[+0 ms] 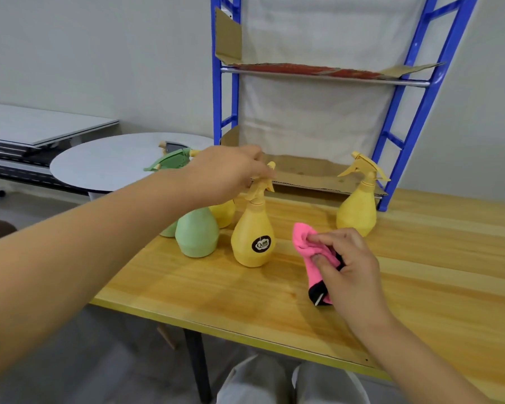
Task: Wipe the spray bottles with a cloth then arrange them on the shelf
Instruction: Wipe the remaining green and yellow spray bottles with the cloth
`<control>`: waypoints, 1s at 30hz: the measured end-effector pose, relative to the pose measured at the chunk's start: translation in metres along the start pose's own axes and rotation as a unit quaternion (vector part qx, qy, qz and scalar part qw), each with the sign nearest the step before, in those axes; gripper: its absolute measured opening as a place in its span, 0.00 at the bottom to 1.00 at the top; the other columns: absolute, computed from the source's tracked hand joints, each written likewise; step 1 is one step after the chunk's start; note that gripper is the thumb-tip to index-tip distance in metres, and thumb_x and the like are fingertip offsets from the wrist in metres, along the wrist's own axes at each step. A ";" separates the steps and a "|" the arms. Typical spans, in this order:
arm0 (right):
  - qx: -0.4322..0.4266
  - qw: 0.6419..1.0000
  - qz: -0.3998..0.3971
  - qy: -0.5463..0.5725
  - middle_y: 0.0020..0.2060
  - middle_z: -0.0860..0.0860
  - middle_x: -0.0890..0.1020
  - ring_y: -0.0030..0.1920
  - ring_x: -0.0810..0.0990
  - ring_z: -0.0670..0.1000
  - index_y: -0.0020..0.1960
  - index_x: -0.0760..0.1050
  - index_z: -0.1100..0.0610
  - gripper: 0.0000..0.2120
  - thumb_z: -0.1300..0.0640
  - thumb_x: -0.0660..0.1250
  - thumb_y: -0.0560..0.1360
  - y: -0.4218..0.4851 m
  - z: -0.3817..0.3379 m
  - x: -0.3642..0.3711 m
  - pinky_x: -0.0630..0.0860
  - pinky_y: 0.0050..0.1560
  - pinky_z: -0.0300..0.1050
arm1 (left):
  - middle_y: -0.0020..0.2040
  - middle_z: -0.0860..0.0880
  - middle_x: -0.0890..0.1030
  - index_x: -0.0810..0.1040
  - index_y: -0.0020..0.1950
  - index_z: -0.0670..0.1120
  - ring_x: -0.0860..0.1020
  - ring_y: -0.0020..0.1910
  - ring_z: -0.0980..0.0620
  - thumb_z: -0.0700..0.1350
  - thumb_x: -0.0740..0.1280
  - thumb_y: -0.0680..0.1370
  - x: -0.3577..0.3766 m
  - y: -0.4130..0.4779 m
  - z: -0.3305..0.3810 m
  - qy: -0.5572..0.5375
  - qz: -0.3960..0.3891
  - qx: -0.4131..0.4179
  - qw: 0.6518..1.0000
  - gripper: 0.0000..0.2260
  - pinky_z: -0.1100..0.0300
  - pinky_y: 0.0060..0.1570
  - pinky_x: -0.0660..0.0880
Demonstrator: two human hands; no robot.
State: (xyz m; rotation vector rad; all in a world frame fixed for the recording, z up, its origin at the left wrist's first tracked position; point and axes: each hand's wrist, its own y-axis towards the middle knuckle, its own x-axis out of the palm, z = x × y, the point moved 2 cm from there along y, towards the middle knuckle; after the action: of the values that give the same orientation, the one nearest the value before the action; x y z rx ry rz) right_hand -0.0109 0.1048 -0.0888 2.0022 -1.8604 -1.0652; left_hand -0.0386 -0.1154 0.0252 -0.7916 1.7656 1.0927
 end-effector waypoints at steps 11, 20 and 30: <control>-0.104 0.980 -0.011 -0.169 0.46 0.45 0.76 0.48 0.74 0.46 0.56 0.81 0.50 0.18 0.66 0.71 0.70 0.008 -0.001 0.019 0.76 0.42 0.44 | 0.47 0.55 0.70 0.78 0.60 0.54 0.62 0.49 0.55 0.51 0.64 0.77 -0.001 0.015 0.004 0.035 -0.004 0.038 0.999 0.12 0.57 0.37 0.63; -0.210 0.941 0.014 -0.264 0.46 0.53 0.78 0.45 0.74 0.54 0.58 0.80 0.48 0.18 0.63 0.69 0.71 0.044 -0.008 0.055 0.73 0.32 0.45 | 0.49 0.50 0.75 0.80 0.56 0.48 0.60 0.46 0.54 0.49 0.63 0.78 0.005 0.025 0.001 0.016 -0.014 0.064 0.998 0.11 0.60 0.41 0.61; -0.205 0.902 -0.113 -0.362 0.40 0.50 0.75 0.39 0.74 0.54 0.51 0.82 0.46 0.24 0.66 0.76 0.60 0.027 -0.001 0.070 0.72 0.32 0.44 | 0.43 0.53 0.67 0.80 0.53 0.48 0.60 0.46 0.54 0.48 0.61 0.79 0.007 0.028 -0.001 0.038 -0.024 0.043 0.998 0.10 0.59 0.41 0.62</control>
State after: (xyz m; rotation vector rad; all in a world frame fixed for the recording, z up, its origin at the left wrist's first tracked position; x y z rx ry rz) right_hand -0.0353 0.0341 -0.0968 1.7099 -1.4670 -2.2925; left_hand -0.0648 -0.1051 0.0287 -0.8281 1.8355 0.9606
